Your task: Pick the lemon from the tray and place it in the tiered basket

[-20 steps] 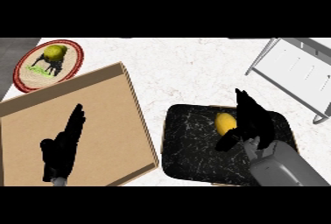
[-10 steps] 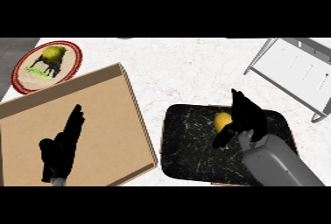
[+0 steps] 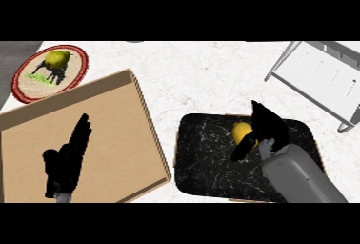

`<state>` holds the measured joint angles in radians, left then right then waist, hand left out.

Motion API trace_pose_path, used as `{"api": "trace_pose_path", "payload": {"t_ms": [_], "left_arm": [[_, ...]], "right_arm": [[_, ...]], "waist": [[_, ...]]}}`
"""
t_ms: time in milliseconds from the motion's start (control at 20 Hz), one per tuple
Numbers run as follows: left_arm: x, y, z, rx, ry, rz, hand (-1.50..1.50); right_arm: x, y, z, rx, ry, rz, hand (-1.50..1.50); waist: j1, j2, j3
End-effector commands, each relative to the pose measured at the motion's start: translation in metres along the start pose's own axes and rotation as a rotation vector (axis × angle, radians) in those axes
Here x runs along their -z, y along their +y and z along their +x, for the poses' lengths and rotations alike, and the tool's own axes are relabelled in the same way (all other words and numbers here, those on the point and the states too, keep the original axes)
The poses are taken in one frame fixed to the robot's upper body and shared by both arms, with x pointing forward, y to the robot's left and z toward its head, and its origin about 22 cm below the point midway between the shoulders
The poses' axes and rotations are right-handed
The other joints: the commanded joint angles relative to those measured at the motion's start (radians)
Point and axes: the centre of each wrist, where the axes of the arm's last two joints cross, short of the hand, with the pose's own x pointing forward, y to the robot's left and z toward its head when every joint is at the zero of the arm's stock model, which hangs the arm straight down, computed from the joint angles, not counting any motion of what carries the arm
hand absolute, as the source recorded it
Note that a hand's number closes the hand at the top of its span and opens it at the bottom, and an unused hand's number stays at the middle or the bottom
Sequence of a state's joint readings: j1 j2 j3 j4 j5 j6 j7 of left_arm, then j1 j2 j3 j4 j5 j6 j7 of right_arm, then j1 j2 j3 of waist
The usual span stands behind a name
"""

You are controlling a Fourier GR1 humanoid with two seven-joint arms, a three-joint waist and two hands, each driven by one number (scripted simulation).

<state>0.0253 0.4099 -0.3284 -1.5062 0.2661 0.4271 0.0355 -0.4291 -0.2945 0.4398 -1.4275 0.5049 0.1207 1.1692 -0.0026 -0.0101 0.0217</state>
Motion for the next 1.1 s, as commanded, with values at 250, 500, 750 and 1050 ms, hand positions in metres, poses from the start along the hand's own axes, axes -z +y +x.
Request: {"api": "trace_pose_path", "payload": {"t_ms": [250, 500, 750, 1050], "left_arm": [[-0.026, -0.01, -0.031, -0.008, 0.072, -0.009, 0.0], [-0.015, -0.006, -0.041, 0.009, 0.061, -0.003, 0.0], [-0.015, 0.0, -0.024, -0.002, 0.057, -0.031, 0.0], [-0.011, -0.014, -0.042, 0.007, 0.073, -0.01, 0.0]], "right_arm": [[0.003, 0.023, 0.002, -0.005, 0.165, 0.046, -1.5], [0.024, 0.029, -0.011, -0.03, 0.16, 0.021, 1.5], [0.022, 0.031, -0.01, -0.051, 0.069, -0.004, 1.5], [0.034, 0.03, -0.007, -0.147, 0.029, -0.139, 1.5]], "waist": [[0.006, 0.007, -0.023], [0.007, 0.013, -0.023], [0.008, 0.01, -0.022], [0.006, 0.013, -0.023]]}}
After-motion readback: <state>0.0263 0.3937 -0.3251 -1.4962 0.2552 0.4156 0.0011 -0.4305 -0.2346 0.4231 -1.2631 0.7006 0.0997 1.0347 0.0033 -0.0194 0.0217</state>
